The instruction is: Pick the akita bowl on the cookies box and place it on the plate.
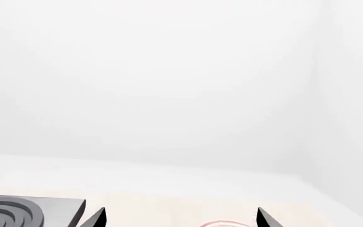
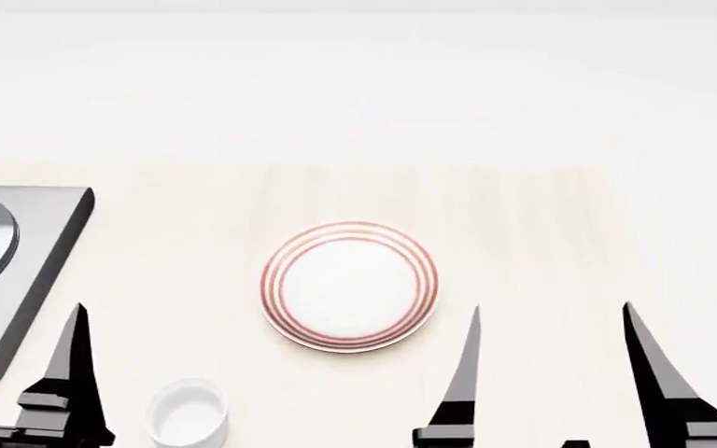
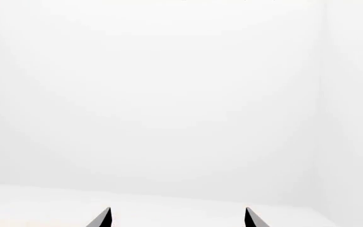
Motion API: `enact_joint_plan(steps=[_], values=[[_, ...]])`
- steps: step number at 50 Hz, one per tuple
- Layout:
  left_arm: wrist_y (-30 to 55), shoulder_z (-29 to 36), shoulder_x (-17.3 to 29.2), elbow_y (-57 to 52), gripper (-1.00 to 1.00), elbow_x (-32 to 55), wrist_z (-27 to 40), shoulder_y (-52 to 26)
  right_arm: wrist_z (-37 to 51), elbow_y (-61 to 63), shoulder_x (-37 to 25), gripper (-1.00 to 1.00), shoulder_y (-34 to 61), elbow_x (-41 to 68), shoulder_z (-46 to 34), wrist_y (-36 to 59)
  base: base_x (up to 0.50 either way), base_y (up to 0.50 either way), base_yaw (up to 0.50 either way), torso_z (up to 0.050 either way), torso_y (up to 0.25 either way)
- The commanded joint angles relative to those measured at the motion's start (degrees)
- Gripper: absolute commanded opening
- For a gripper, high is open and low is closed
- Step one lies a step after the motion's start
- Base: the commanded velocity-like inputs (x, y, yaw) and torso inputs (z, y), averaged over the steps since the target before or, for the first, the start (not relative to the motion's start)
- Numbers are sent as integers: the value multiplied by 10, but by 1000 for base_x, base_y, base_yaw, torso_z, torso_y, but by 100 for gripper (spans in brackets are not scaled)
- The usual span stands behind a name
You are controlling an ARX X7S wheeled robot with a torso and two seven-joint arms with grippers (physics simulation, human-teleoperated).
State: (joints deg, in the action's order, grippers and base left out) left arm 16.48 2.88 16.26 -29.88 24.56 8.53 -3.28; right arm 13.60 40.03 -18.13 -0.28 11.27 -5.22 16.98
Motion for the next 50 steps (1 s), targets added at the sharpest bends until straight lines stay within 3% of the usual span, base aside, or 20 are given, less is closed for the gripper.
enact_joint_plan(steps=[1,7,46,50], values=[[-7,-13,6,-3,100,23,-8,-5,4,15,-12,100,12,19,19,25,0,0,0,0,0],[-12,-24,14,-9,100,32,-11,-8,6,35,-27,100,17,34,41,47,0,0,0,0,-26],[-32,-22,22,-10,100,23,-3,-9,7,63,-57,100,17,31,43,61,0,0,0,0,-250],[-25,-22,22,-11,100,23,4,-10,8,62,-58,100,16,31,42,60,0,0,0,0,0]])
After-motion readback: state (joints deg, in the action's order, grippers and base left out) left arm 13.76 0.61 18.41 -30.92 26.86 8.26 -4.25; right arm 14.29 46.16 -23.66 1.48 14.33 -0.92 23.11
